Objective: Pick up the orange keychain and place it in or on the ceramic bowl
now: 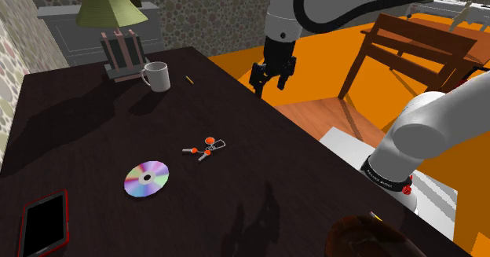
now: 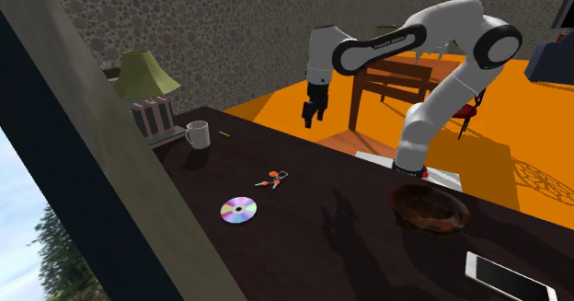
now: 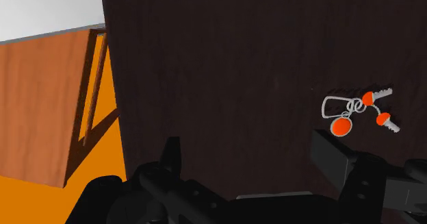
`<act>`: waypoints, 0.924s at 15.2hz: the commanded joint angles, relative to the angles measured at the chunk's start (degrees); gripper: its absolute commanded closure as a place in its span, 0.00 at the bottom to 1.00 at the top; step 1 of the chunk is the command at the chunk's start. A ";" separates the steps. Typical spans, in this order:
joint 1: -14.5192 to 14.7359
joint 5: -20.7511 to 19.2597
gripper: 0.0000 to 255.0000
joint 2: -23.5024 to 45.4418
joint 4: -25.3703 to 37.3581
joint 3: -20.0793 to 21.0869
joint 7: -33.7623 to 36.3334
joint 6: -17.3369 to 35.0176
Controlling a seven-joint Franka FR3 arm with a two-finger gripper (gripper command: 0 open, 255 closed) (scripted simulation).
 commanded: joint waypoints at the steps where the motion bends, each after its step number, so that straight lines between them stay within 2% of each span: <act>1: -0.74 -0.21 0.00 4.22 1.75 3.26 4.70 2.62; 4: -2.09 -1.85 0.00 10.62 4.56 7.75 11.70 6.06; 7: -3.61 -5.35 0.00 17.95 8.12 12.07 19.52 9.11; 11: -4.59 -13.44 0.00 29.36 14.10 16.47 31.55 11.97; 14: -2.92 -21.03 0.00 38.63 19.64 17.19 40.88 12.63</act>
